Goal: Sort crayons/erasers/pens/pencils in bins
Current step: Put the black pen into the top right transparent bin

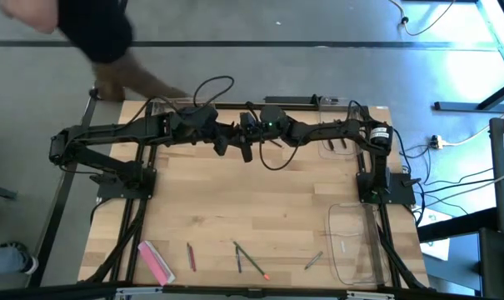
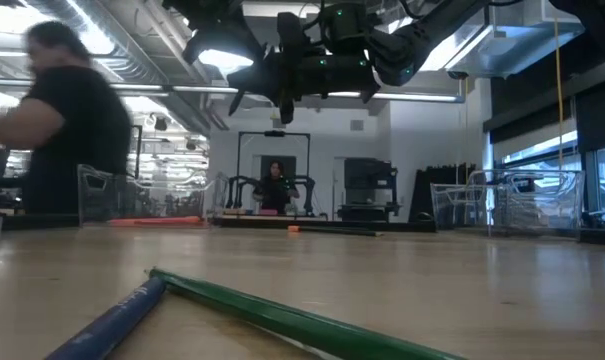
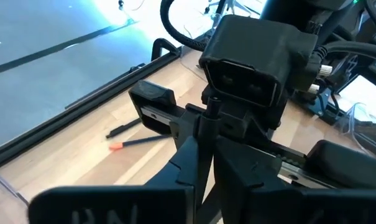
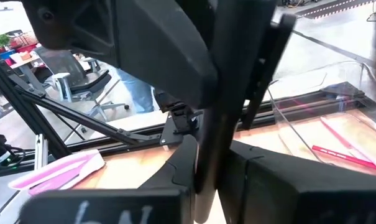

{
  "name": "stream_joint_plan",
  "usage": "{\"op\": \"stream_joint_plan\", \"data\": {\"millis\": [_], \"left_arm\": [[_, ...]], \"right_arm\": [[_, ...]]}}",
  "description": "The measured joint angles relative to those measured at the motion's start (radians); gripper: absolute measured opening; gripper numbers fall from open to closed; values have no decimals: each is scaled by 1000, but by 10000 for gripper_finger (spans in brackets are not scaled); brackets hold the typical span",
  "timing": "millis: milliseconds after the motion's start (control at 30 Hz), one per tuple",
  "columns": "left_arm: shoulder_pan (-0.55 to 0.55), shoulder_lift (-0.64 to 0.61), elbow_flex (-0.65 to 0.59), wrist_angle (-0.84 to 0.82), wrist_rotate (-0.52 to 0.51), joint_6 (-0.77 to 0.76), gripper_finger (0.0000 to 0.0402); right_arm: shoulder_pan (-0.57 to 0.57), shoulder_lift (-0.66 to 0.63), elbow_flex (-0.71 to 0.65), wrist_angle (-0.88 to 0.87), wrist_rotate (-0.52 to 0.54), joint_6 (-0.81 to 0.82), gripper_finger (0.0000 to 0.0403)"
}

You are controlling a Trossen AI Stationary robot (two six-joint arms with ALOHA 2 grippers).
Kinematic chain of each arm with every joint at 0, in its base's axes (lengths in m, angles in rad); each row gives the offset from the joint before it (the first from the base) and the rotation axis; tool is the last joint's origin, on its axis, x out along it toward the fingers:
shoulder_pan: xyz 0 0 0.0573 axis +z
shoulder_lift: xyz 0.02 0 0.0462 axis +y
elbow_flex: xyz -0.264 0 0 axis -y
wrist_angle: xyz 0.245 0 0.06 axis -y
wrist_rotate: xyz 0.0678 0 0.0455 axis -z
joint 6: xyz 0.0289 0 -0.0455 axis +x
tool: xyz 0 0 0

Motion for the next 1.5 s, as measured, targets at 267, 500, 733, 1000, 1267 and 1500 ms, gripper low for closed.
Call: {"op": "stream_joint_plan", "data": {"millis": [267, 500, 733, 1000, 1267, 1500], "left_arm": [[1, 0, 0, -12, -6, -46, 92], [2, -42, 0, -27, -15, -1, 99], [2, -140, 0, -48, -95, 25, 99], [-44, -162, 0, -59, -75, 152, 99], [-52, -118, -1, -52, -83, 159, 99], [-51, -94, -1, -54, -83, 158, 99]], "right_arm": [[-10, 0, 0, 3, -29, -6, 34], [-78, -57, 0, -125, -43, -26, 38], [-156, -219, -1, -458, 12, -153, 41], [-207, -489, -1, -929, 253, -259, 42], [-346, -686, 0, -1389, 441, 26, 43], [-503, -653, -1, -1646, 486, 108, 42]]}}
